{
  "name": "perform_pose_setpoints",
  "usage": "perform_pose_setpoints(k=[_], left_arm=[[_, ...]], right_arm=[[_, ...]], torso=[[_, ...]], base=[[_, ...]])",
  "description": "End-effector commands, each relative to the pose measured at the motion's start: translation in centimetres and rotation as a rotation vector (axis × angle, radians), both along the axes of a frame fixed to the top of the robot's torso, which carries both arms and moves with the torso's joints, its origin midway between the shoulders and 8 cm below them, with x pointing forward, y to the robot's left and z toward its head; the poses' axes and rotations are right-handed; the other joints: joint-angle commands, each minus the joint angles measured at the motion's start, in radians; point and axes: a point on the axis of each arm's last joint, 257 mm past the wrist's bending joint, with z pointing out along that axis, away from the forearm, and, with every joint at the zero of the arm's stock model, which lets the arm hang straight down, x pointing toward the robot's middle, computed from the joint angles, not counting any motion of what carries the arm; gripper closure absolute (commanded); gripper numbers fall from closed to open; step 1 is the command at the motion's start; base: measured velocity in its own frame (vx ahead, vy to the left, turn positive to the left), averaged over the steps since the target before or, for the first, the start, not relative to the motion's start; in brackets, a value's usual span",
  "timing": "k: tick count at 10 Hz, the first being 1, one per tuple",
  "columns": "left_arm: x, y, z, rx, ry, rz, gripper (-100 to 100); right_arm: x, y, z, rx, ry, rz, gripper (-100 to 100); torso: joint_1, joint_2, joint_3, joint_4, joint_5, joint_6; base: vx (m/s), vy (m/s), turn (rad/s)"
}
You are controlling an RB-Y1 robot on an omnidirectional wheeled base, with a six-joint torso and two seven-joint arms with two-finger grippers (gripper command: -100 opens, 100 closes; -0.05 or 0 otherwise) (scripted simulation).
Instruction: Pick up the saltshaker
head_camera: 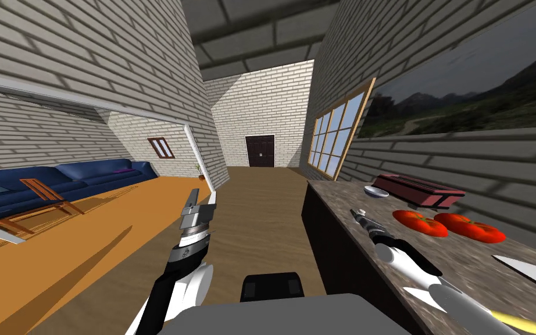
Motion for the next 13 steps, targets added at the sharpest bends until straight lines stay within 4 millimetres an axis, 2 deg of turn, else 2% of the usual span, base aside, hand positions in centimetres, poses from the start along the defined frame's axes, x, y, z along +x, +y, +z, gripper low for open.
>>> perform_pose_setpoints(k=[1,2,4,5,9,10,11,12,13], left_arm=[[0.0,0.0,0.0,0.000,0.000,0.000,0],[0.0,0.0,0.0,0.000,0.000,0.000,0],[0.0,0.0,0.0,0.000,0.000,0.000,0],[0.0,0.0,0.0,0.000,0.000,0.000,0],[0.0,0.0,0.0,0.000,0.000,0.000,0],[0.0,0.0,0.0,0.000,0.000,0.000,0],[0.0,0.0,0.0,0.000,0.000,0.000,0],[0.0,0.0,0.0,0.000,0.000,0.000,0],[0.0,0.0,0.0,0.000,0.000,0.000,0]], right_arm=[[0.0,0.0,0.2,-0.003,0.004,-0.002,-100],[-2.6,-4.0,1.9,-0.023,-0.018,-0.076,-100],[-2.5,-3.5,1.5,-0.021,-0.015,-0.066,-100],[-2.5,-3.6,1.6,-0.021,-0.018,-0.067,100],[-2.5,-3.6,1.7,-0.023,-0.018,-0.067,100],[-2.5,-3.6,1.7,-0.023,-0.018,-0.067,0],[0.0,0.0,0.2,-0.001,0.003,-0.002,100],[0.0,0.0,0.2,-0.003,0.004,-0.002,100],[2.5,4.0,-1.1,0.017,0.019,0.073,100]], torso=[[0.000,0.000,0.000,0.000,0.000,0.000],[-0.001,-0.001,-0.001,0.000,0.000,0.000],[0.001,0.001,0.000,0.000,0.000,-0.001],[0.000,-0.001,0.000,0.000,0.000,0.000],[-0.002,-0.003,-0.002,-0.001,-0.001,0.000],[-0.002,-0.003,-0.002,-0.001,-0.001,0.000],[-0.002,-0.003,-0.002,-0.001,-0.001,0.000],[-0.005,-0.005,-0.003,-0.002,-0.002,0.003],[-0.007,-0.005,-0.004,-0.002,-0.003,0.004]], base=[[-0.006,0.003,-0.048],[-0.044,0.047,0.355],[-0.047,0.033,0.222],[-0.004,0.003,-0.012],[0.000,0.000,0.000],[0.000,0.000,0.000],[0.060,-0.046,-0.395],[0.074,-0.055,-0.376],[0.095,-0.073,-0.429]])
